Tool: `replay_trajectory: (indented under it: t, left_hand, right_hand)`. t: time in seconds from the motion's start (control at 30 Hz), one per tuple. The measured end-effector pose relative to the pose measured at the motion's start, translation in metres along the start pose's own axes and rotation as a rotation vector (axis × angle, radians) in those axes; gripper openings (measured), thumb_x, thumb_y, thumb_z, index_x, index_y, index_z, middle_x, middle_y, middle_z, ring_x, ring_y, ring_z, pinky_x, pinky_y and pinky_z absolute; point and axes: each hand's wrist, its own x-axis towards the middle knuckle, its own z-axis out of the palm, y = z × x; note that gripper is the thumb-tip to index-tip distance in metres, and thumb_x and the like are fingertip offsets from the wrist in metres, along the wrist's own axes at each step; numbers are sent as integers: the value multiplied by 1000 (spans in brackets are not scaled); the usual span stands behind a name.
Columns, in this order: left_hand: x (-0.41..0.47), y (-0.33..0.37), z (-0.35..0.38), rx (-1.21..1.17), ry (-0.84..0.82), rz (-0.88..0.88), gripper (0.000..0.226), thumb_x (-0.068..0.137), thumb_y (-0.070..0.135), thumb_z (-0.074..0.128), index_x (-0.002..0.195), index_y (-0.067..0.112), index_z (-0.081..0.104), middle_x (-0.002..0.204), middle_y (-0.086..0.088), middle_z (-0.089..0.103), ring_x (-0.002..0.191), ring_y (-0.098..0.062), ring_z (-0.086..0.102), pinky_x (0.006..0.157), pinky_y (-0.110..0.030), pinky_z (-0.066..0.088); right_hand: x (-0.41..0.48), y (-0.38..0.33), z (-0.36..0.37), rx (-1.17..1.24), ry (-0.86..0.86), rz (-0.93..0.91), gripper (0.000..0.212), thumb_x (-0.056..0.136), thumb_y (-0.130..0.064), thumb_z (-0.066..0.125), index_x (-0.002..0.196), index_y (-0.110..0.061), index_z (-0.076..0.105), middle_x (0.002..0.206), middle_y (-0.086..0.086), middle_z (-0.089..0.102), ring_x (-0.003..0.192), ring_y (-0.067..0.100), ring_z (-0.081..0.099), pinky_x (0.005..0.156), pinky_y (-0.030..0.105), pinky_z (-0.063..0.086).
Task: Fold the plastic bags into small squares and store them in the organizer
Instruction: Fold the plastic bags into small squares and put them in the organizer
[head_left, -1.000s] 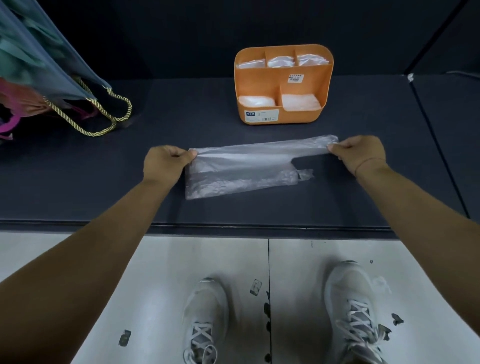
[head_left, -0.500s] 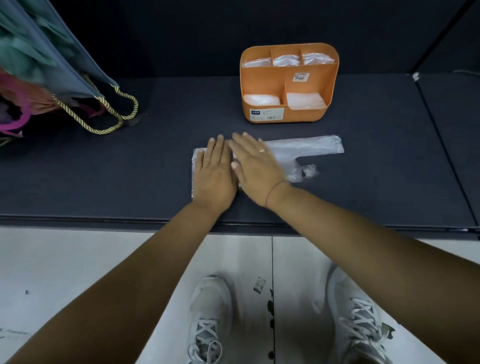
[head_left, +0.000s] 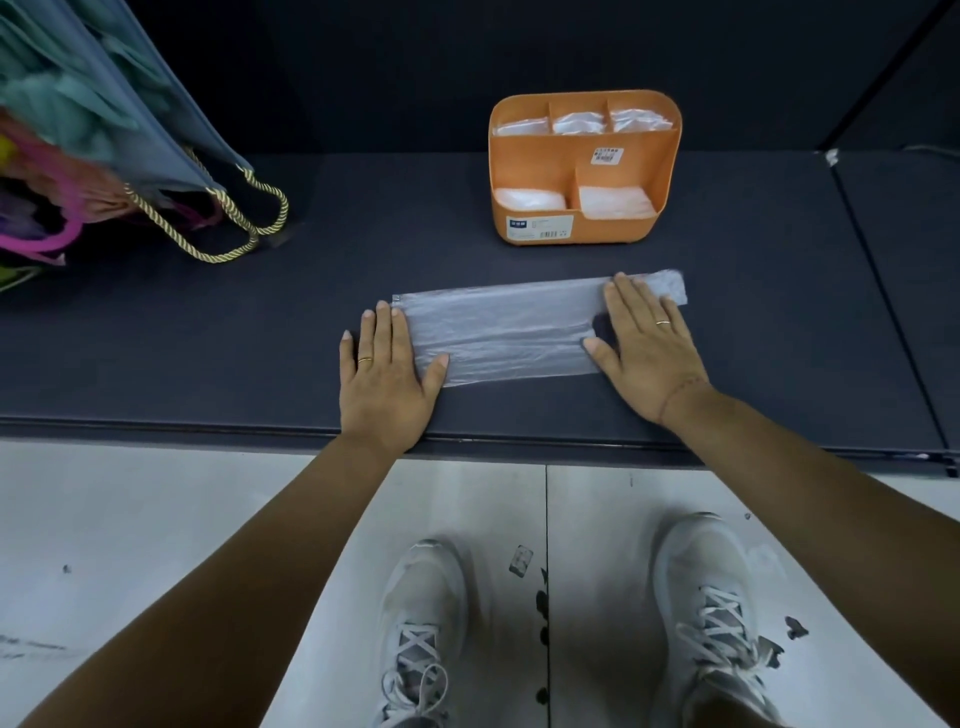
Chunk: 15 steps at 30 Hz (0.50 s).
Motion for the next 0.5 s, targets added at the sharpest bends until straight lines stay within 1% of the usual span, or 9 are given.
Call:
replay_trajectory:
  t: [0.07, 0.1, 0.13, 0.17, 0.23, 0.3, 0.37, 0.43, 0.5]
  left_hand:
    - [-3, 1, -2, 4, 35, 17, 76, 101, 57, 17, 156, 7, 1, 165, -11, -1, 152, -25, -7, 120, -41, -10]
    - [-5, 4, -3, -2, 68, 65, 76, 101, 58, 17, 156, 7, 5, 165, -12, 2, 152, -26, -5, 120, -40, -11]
    - [-8, 10, -5, -15, 93, 134, 77, 99, 60, 17, 156, 8, 10, 164, -12, 6, 152, -26, -2, 120, -39, -12]
    - [-11, 17, -6, -33, 103, 215, 79, 96, 61, 16, 156, 9, 15, 164, -11, 10, 152, -26, 0, 119, -37, -13]
    - [-17, 33, -7, -65, 94, 353, 81, 92, 63, 17, 155, 12, 20, 163, -8, 13, 151, -22, 1, 118, -30, -16]
    - [-20, 48, -4, -93, 59, 418, 80, 94, 64, 22, 156, 14, 15, 164, -4, 8, 151, -17, -3, 118, -26, -18]
    - [-19, 55, 2, -139, 13, 420, 78, 97, 59, 34, 156, 14, 12, 165, -3, 5, 152, -15, -3, 119, -26, -14]
    - [-16, 58, 6, -167, 21, 403, 76, 97, 56, 40, 156, 15, 15, 165, -3, 8, 152, -16, 1, 120, -28, -11]
    - [-13, 59, 6, -161, 48, 383, 74, 97, 56, 42, 156, 15, 20, 164, -3, 13, 152, -18, 6, 121, -30, -7]
  right_hand:
    - [-9, 0, -4, 105, 120, -11, 67, 97, -49, 40, 152, -14, 24, 159, 4, 19, 147, 20, 13, 119, 36, 5]
    - [-14, -2, -7, 162, 180, -25, 61, 93, -49, 50, 144, -16, 39, 150, 4, 32, 141, 22, 24, 114, 35, 14]
    - [-20, -6, -8, 205, 221, -26, 52, 88, -48, 59, 131, -19, 51, 137, 2, 42, 131, 22, 33, 106, 33, 21]
    - [-25, -10, -7, 236, 234, 2, 43, 84, -48, 65, 118, -22, 57, 124, 0, 45, 122, 22, 37, 97, 30, 23]
    - [-31, -16, -3, 300, 225, 120, 33, 80, -47, 71, 101, -23, 62, 108, -3, 44, 110, 20, 40, 90, 27, 23]
    - [-32, -21, 1, 369, 238, 234, 26, 80, -43, 74, 94, -23, 63, 103, -6, 44, 108, 19, 44, 87, 25, 23]
    - [-28, -25, 3, 387, 242, 277, 17, 83, -38, 72, 88, -24, 64, 100, -7, 44, 108, 19, 46, 83, 24, 21]
    - [-23, -28, 2, 406, 191, 286, 11, 87, -35, 68, 82, -26, 63, 99, -8, 45, 108, 18, 46, 80, 24, 20]
    - [-20, -26, -2, 486, 124, 307, 13, 88, -35, 67, 77, -28, 63, 99, -8, 49, 107, 17, 49, 86, 25, 24]
